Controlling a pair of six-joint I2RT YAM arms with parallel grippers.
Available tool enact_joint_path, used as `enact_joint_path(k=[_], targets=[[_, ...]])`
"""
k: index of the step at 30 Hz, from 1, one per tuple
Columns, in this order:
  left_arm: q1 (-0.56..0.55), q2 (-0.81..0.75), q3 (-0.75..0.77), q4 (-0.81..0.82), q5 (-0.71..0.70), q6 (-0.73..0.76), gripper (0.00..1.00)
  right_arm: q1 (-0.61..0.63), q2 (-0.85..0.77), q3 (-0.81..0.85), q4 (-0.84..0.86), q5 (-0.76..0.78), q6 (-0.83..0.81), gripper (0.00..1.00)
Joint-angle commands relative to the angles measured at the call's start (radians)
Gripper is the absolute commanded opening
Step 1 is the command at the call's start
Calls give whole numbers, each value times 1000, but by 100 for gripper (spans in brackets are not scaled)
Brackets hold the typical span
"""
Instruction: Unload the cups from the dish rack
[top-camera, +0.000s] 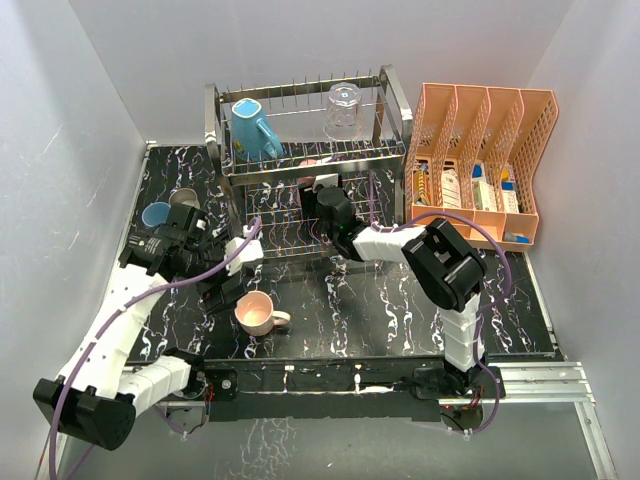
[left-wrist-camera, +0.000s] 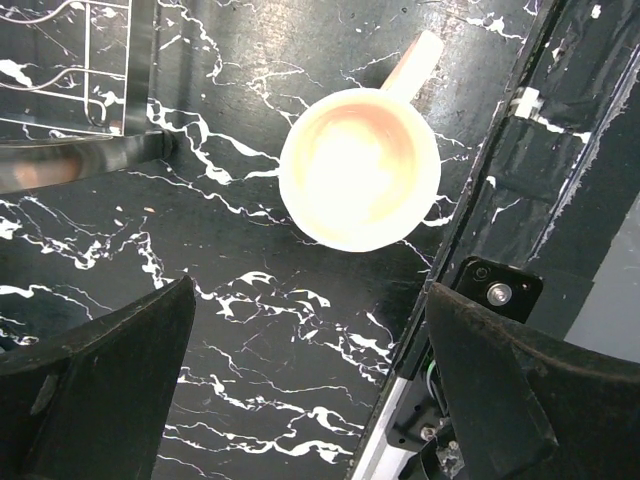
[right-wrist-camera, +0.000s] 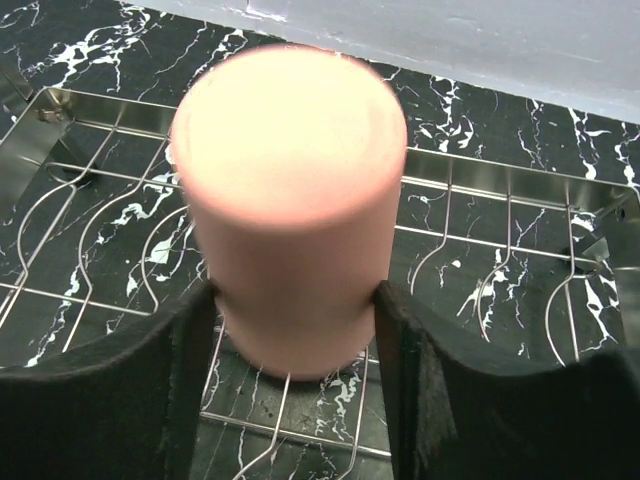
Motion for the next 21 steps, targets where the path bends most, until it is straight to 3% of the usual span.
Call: enact_joint_path(k=[1, 4, 11, 12, 14, 15, 21], targets=[[3, -54, -26, 40, 44, 34, 97, -3, -26, 11, 42, -19, -3, 47], [3, -80, -45, 96, 48, 27, 97, 1, -55, -26, 54, -25, 15, 31], [3, -110, -47, 163, 39, 10, 97, 26, -136, -130, 84, -6, 42, 32], [3, -110, -44, 158, 40, 9, 97, 26, -143, -140, 91, 10, 50, 40], [3, -103, -33, 142, 48, 9, 97, 25, -141, -137, 97, 46, 57, 69], [3, -102, -31, 136, 51, 9, 97, 21, -134, -127, 90, 58, 60, 78], [3, -120, -28, 128, 71, 5, 97, -38, -55, -19, 21, 14, 120, 98]])
